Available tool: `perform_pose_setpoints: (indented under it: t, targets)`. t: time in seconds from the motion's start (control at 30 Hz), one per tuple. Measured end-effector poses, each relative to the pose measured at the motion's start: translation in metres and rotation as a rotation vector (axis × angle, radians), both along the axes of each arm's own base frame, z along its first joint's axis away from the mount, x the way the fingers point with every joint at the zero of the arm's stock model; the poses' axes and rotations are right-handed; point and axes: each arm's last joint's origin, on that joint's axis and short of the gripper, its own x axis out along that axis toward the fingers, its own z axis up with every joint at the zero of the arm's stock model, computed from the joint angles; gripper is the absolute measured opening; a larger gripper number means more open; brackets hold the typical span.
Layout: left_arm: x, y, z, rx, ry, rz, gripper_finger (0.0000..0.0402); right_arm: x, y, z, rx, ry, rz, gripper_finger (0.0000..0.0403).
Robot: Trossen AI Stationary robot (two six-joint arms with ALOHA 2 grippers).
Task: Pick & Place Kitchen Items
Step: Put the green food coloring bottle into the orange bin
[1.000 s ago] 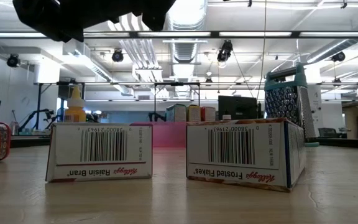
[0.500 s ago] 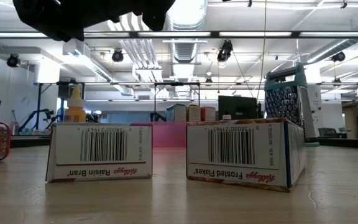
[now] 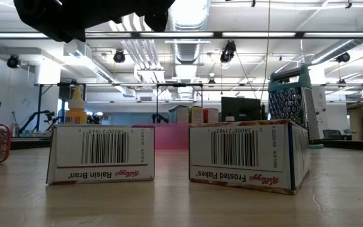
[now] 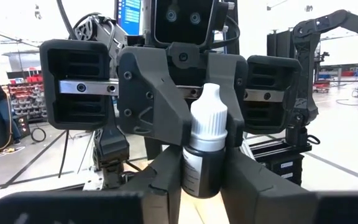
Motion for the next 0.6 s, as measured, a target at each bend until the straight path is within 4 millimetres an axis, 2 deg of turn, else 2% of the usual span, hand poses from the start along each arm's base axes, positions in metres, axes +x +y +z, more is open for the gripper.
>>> perform_pose_setpoints:
  t: [0.37,0.6]
  targets:
    - [0.000,0.000,0.000,-0.036,0.019,-0.010,0.0090,-0.002,-0.001,0.002,0.008,-0.003,-0.003,0.0093]
    - [-0.001,0.000,-0.003,-0.041,0.092,-0.026,0.0090,-0.008,-0.004,0.014,0.028,-0.042,-0.015,0.0144]
